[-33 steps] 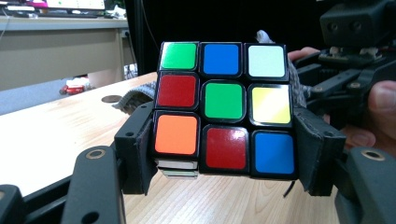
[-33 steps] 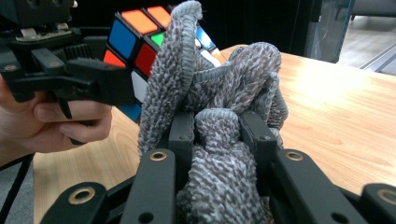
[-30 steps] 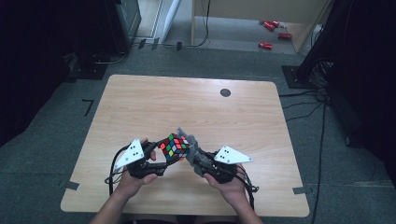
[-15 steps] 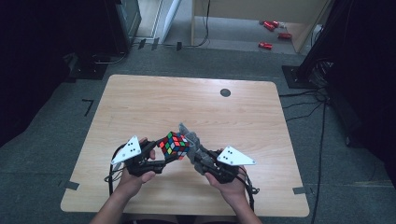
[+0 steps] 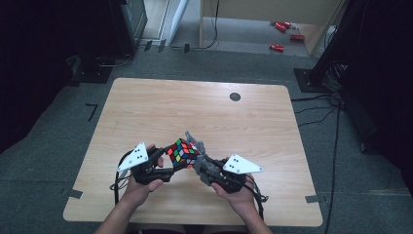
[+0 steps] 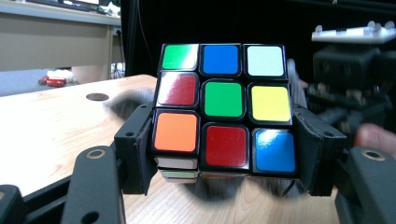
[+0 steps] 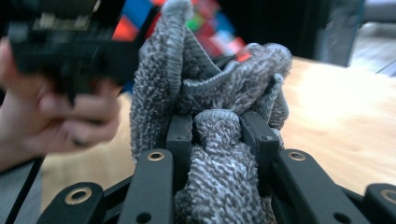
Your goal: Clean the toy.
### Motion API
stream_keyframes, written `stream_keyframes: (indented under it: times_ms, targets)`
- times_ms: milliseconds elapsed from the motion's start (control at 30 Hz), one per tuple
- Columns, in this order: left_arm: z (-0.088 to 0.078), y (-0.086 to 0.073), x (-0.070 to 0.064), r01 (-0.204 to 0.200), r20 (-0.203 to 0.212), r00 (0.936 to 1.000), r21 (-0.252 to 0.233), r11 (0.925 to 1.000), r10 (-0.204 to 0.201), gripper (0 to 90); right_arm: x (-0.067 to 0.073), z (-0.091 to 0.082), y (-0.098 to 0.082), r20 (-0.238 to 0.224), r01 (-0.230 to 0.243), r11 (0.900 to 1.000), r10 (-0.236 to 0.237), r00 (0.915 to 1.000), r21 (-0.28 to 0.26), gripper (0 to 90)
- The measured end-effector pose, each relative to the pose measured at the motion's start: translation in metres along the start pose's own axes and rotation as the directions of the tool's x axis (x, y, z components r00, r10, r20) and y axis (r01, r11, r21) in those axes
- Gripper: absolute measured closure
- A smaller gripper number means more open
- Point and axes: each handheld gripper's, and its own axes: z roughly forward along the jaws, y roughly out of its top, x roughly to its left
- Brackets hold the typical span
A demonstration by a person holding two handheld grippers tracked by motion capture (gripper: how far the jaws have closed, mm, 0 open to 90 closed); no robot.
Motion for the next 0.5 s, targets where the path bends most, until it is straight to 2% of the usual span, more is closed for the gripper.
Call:
stream_keyframes:
  times_ms: [33,100,167,200,300,400,467,500]
  targets:
    - [-0.001,0.001,0.001,0.003,-0.006,1.0000,-0.003,1.0000,-0.003,34.4,0.003,0.004,-0.002,-0.025,0.005,1.000,-0.004,0.9997,0.027,69.0]
    - [-0.004,0.002,0.003,0.001,-0.024,0.9997,-0.008,1.0000,-0.001,34.4,0.006,0.011,-0.007,-0.109,0.021,0.996,-0.012,0.9939,0.087,68.8]
    - [-0.005,0.002,0.004,0.015,-0.036,0.9992,-0.020,0.9997,-0.015,34.5,0.010,0.016,-0.010,-0.136,0.036,0.993,-0.021,0.9905,0.110,68.7]
    - [-0.004,0.002,0.004,0.019,-0.036,0.9992,-0.025,0.9995,-0.020,34.4,0.011,0.018,-0.011,-0.144,0.023,0.993,-0.006,0.9895,0.115,68.6]
    - [0.000,-0.001,0.000,0.025,-0.046,0.9986,-0.032,0.9992,-0.027,34.4,0.016,0.024,-0.014,-0.176,-0.056,0.992,0.075,0.9816,0.111,68.6]
    - [0.007,-0.006,-0.006,0.021,-0.055,0.9983,-0.022,0.9995,-0.022,34.4,0.025,0.028,-0.013,-0.192,-0.109,0.991,0.121,0.9738,0.072,68.2]
    - [0.009,-0.007,-0.008,0.021,-0.057,0.9981,-0.025,0.9995,-0.022,34.4,0.027,0.027,-0.012,-0.182,-0.186,0.982,0.188,0.9650,0.031,68.6]
    - [0.009,-0.007,-0.008,0.019,-0.064,0.9977,-0.032,0.9993,-0.021,34.5,0.025,0.027,-0.013,-0.181,-0.234,0.972,0.233,0.9554,0.018,69.0]
